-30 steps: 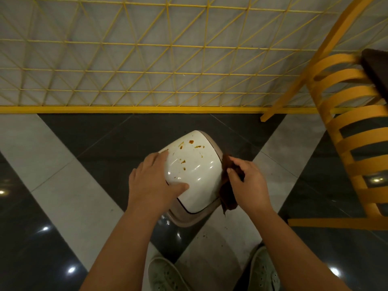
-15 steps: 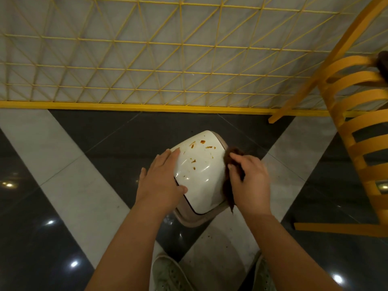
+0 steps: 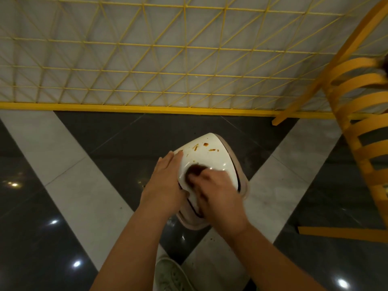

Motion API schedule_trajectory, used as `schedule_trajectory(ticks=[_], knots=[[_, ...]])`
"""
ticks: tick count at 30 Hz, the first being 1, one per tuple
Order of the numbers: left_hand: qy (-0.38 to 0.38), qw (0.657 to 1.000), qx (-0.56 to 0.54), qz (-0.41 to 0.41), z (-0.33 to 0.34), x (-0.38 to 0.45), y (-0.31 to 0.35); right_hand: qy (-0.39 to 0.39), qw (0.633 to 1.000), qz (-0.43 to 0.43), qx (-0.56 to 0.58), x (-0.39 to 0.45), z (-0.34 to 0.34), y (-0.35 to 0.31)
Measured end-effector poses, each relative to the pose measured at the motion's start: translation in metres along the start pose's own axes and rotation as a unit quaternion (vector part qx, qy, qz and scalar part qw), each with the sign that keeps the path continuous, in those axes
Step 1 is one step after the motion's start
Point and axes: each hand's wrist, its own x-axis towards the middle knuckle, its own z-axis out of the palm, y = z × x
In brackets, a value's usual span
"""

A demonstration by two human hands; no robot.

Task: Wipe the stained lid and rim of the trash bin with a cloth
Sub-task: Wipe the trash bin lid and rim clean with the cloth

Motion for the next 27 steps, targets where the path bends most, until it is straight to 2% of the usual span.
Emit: schedule_trajectory(ticks=[2,4,5,8,9,10,14,17,19,22,23,25,27], knots=[[0.003,1.000,-0.001,0.001,0.001,0.000,0.000,-0.039,0.998,-0.057,0.011,-0.007,0.000,-0.003],[-0.007,1.000,0.003,0.001,0.001,0.000,0.000,-0.033,0.997,-0.070,-0.016,-0.003,-0.009,0.017],[-0.013,1.000,0.007,0.000,0.000,-0.001,0.000,-0.019,0.999,-0.041,-0.027,0.000,-0.015,0.028],[-0.019,1.000,0.013,-0.003,-0.002,-0.004,0.003,0.043,0.991,0.124,-0.002,0.013,-0.031,0.052],[-0.019,1.000,0.011,-0.003,-0.003,-0.004,0.004,0.050,0.988,0.143,-0.001,0.016,-0.031,0.047],[-0.017,1.000,0.007,-0.004,-0.003,-0.003,0.004,0.046,0.991,0.123,-0.013,0.017,-0.026,0.038],[-0.004,1.000,-0.022,0.005,0.000,0.000,-0.002,-0.014,0.998,-0.066,-0.018,0.005,-0.002,-0.004],[-0.012,0.999,-0.041,0.011,-0.001,-0.001,-0.004,-0.035,0.992,-0.111,-0.039,0.003,-0.009,0.011],[-0.021,0.999,-0.045,0.010,-0.002,-0.002,-0.004,-0.001,0.997,-0.066,-0.047,0.006,-0.019,0.032],[-0.027,0.999,-0.045,0.006,-0.003,-0.004,-0.003,0.054,0.993,0.107,-0.004,0.020,-0.030,0.050],[-0.027,0.998,-0.049,0.005,-0.003,-0.004,-0.003,0.060,0.990,0.128,-0.001,0.022,-0.029,0.045],[-0.022,0.998,-0.062,0.006,-0.002,-0.004,-0.005,0.049,0.996,0.075,-0.013,0.021,-0.019,0.027],[-0.011,0.996,-0.087,0.013,-0.001,-0.003,-0.008,0.019,0.999,-0.029,-0.018,0.011,-0.005,0.007]])
